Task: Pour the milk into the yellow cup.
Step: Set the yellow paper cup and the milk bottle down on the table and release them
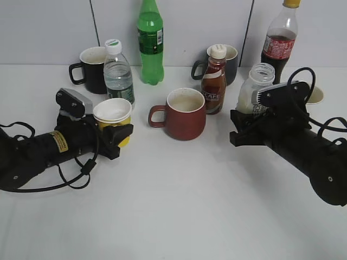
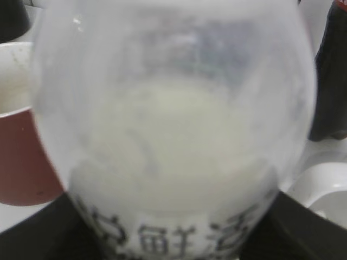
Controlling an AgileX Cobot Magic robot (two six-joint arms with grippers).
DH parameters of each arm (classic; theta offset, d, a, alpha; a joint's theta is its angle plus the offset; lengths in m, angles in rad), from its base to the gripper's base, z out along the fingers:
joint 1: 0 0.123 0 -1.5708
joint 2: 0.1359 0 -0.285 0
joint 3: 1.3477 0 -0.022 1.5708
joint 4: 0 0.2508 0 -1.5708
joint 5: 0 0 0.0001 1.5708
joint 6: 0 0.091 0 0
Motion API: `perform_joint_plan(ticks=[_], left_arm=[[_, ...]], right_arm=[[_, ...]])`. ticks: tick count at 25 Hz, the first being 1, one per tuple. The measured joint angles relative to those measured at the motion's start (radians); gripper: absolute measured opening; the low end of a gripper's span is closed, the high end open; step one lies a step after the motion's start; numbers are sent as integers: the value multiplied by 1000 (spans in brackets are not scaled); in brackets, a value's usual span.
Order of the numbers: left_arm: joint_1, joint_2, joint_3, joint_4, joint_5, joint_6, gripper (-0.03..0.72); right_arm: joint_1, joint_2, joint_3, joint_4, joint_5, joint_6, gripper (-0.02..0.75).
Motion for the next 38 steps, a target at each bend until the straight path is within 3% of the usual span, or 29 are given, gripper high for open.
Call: perform_joint_plan(ticks=[5, 7, 12, 28, 38], left_arm=[[0, 8, -17, 1, 4, 3, 377], [0, 12, -17, 1, 20, 3, 461], [0, 11, 7, 0, 31, 3, 565], [0, -153, 191, -50, 34, 3, 580], [0, -279, 296, -76, 38, 18, 580]], right_arm=[[0, 0, 1, 0, 0, 2, 438], [0, 0, 1, 0, -1, 2, 438], [0, 26, -13, 0, -5, 3, 438], [0, 184, -92, 0, -52, 47, 438], [0, 158, -94, 4, 31, 48, 498]])
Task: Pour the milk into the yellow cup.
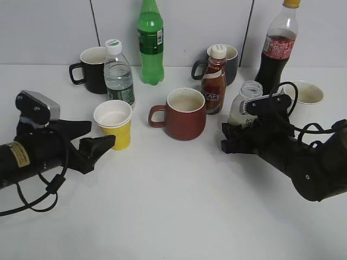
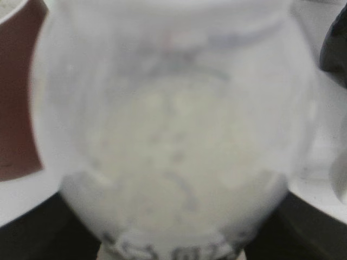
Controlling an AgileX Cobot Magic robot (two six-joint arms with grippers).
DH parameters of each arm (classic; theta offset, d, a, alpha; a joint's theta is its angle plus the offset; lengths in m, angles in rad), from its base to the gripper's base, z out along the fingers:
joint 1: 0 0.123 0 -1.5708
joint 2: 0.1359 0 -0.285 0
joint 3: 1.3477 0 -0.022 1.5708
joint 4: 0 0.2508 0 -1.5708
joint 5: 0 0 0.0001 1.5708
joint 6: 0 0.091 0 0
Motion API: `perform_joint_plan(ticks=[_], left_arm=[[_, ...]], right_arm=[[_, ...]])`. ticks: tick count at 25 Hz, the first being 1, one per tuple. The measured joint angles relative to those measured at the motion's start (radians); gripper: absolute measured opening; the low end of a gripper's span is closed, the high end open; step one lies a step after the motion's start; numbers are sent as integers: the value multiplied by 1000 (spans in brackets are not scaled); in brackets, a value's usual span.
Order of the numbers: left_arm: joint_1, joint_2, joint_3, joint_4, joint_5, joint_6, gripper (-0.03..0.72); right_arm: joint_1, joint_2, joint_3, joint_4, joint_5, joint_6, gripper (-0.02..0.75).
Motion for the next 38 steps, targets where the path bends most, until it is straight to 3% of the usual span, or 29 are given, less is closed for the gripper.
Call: perform_joint_plan(ticks=[9, 17, 24, 26, 27, 29, 30, 32, 36, 38], left_arm=[[0, -220, 71, -74, 125, 9, 580], [-2, -523, 73, -135, 507, -107, 580], [-87, -816, -86, -321, 1194, -147, 580], [-123, -882, -86, -321, 1194, -147, 580], [-148, -931, -179, -342, 1561, -147, 578], [-153, -943, -187, -345, 1598, -147, 569], [-180, -1028, -228, -373, 1811, -147, 566], [-186, -1063, -237, -387, 1880, -146, 561], [-193, -1326, -243, -450, 2227, -11, 546], [-193, -1445, -243, -459, 2266, 20, 546]], right_arm=[[0, -174, 16, 0, 339, 1, 501], [0, -420, 50, 0, 725, 6, 501], [0, -696, 51, -7, 1219, 31, 501], [0, -790, 51, -7, 1372, 31, 501], [0, -844, 51, -7, 1441, 33, 501], [0, -960, 51, -5, 1557, 33, 501], [0, -1012, 51, 1, 1614, 33, 501], [0, -1144, 51, 20, 1719, 20, 501], [0, -1433, 51, 45, 1932, -13, 501], [0, -1567, 53, 45, 2012, -16, 501]])
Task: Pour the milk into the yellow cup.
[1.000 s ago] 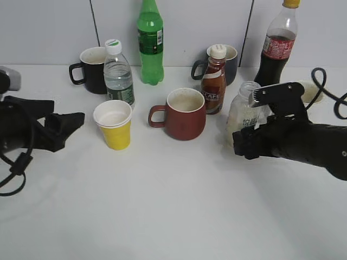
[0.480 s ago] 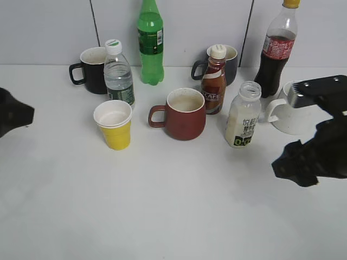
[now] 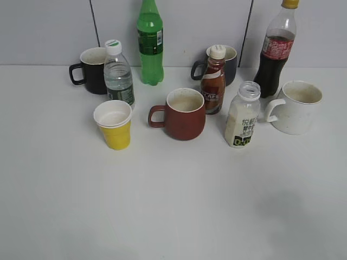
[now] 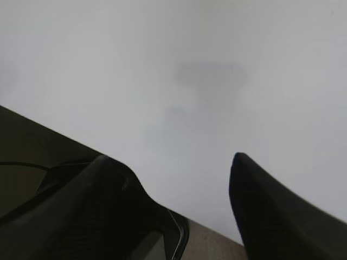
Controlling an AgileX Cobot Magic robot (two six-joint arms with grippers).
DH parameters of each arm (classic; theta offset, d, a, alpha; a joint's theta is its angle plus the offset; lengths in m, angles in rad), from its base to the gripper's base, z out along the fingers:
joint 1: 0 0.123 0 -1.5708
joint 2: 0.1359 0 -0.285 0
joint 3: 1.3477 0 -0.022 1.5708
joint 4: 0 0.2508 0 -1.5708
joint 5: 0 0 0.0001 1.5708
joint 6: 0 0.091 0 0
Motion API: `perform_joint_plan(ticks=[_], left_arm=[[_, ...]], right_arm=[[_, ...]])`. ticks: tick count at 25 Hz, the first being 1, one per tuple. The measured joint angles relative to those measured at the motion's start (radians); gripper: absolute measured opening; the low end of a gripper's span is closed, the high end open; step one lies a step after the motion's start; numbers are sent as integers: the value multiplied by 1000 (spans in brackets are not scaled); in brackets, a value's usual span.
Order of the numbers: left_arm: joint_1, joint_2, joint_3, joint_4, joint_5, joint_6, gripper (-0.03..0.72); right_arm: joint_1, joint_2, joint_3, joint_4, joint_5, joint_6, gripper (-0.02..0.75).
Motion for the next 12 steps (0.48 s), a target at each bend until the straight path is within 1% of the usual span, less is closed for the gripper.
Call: perform_joint_plan(ticks=[1, 2, 5, 8, 10, 12], left_arm=[[0, -20, 0, -3, 3, 3, 546], [0, -112, 8, -14, 9, 13, 546], [0, -278, 46, -17, 15, 26, 539], [0, -436, 95, -17, 14, 41, 522], [-1, -497, 122, -17, 6, 47, 512], [-1, -503, 123, -17, -2, 53, 509]], right_arm=[[0, -75, 3, -2, 39, -5, 501], [0, -138, 9, -4, 73, -15, 501], [0, -343, 21, -8, 152, -42, 501], [0, -528, 29, -8, 162, -47, 501], [0, -584, 36, -10, 164, -48, 501], [1, -592, 37, -12, 155, -48, 501]])
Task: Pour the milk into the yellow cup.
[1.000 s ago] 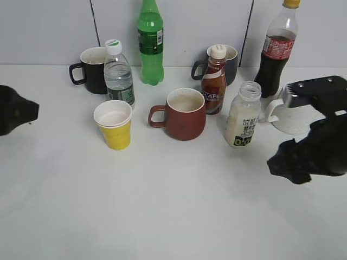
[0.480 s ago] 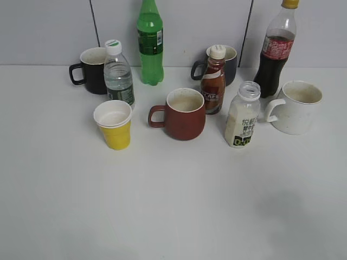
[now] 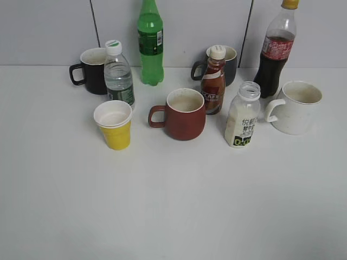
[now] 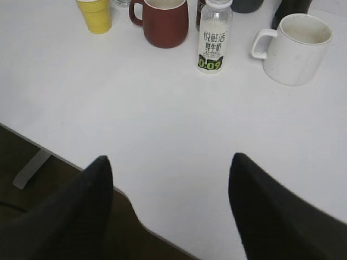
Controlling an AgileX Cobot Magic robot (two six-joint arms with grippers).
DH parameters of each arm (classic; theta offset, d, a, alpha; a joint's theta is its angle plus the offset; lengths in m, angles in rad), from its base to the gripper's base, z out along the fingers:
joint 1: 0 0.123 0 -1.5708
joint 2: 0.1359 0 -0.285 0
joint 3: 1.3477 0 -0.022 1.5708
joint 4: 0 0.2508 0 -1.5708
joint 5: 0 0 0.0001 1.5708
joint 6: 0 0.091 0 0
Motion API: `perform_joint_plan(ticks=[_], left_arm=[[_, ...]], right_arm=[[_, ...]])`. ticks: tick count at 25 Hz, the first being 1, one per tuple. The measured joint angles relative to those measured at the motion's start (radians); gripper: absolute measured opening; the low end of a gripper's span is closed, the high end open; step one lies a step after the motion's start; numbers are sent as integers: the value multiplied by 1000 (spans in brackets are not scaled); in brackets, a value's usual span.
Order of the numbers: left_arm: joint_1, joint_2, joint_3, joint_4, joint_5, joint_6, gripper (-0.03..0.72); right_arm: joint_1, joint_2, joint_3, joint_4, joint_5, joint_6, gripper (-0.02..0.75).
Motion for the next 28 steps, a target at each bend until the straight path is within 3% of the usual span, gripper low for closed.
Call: perform_joint_plan(ticks=[6, 24, 26, 28], left_arm=[[-1, 8, 46, 0, -131, 15, 505], [-1, 7, 47, 0, -143, 16, 505], [4, 2, 47, 0, -143, 16, 505], [66, -1, 47, 0, -143, 16, 505]], right_arm=[[0, 24, 40, 0, -65, 6, 501], [0, 26, 40, 1, -82, 9, 501], [-5, 26, 40, 1, -82, 9, 501], [-41, 26, 40, 2, -82, 9, 501]])
